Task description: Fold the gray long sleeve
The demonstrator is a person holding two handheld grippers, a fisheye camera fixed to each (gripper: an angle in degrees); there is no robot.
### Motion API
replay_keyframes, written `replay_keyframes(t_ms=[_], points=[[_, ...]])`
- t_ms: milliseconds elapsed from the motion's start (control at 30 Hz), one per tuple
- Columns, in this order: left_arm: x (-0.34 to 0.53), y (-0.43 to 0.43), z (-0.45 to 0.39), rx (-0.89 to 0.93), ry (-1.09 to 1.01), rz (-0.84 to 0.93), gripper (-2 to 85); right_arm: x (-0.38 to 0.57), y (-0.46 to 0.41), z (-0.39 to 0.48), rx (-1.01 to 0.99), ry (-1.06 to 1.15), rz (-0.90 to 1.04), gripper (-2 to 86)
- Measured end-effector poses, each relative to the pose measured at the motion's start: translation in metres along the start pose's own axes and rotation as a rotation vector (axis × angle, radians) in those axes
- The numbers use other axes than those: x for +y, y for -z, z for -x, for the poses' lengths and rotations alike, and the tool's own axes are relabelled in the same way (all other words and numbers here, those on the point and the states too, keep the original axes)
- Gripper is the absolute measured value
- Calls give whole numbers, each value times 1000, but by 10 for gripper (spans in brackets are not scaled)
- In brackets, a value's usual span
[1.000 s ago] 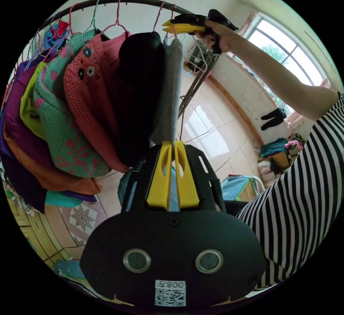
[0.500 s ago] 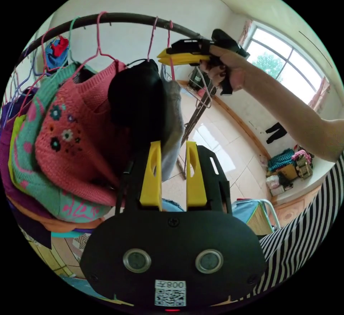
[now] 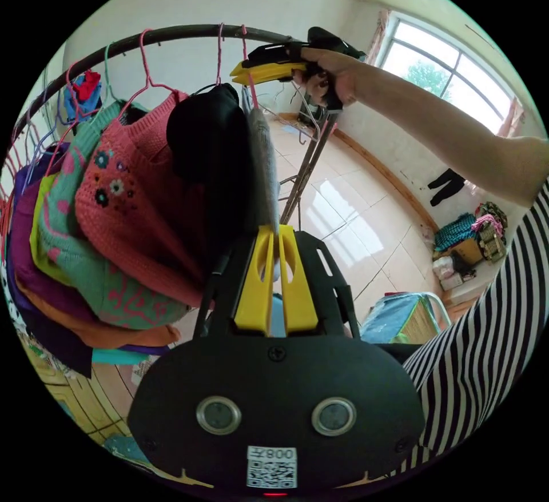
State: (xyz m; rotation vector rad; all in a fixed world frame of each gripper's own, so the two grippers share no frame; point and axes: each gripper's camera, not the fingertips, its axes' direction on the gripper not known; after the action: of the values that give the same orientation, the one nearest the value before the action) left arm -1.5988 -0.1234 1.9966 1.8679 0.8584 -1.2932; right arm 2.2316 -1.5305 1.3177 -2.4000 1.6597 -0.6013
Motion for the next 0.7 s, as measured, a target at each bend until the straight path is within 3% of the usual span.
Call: replay_keyframes(t_ms=[267, 367, 433, 700], points=[[32, 22, 1, 68, 103, -54, 11, -16, 15, 32, -22, 0, 57, 49], [43, 16, 4, 86, 136, 12, 11, -23, 28, 44, -165, -10, 41, 61], [47, 20, 20, 214, 271, -69, 11, -29, 30, 60, -95, 36, 84, 64], [-29, -19, 22, 252, 130, -112, 13, -33, 64, 85, -115, -25, 66, 60]])
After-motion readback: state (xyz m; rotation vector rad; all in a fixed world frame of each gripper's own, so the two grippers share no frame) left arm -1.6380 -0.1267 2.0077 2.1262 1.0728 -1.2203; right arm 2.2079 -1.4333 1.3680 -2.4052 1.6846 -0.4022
